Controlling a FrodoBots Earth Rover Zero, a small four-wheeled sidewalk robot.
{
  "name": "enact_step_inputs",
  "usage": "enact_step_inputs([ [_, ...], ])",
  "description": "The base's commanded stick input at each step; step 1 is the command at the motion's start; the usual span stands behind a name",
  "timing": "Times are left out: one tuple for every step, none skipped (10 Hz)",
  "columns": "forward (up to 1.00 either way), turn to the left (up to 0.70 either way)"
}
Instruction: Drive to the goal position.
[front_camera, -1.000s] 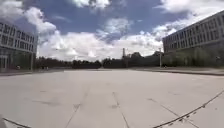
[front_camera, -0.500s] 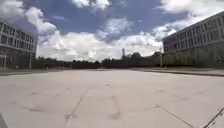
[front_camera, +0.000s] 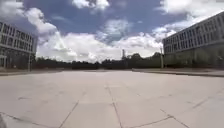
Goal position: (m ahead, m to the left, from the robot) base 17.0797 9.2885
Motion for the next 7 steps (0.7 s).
enact_step_inputs([
  [0.7, 0.0],
  [0.7, 0.0],
  [0.7, 0.0],
  [0.7, 0.0],
  [0.7, 0.0],
  [0.7, 0.0],
  [0.7, 0.0],
])
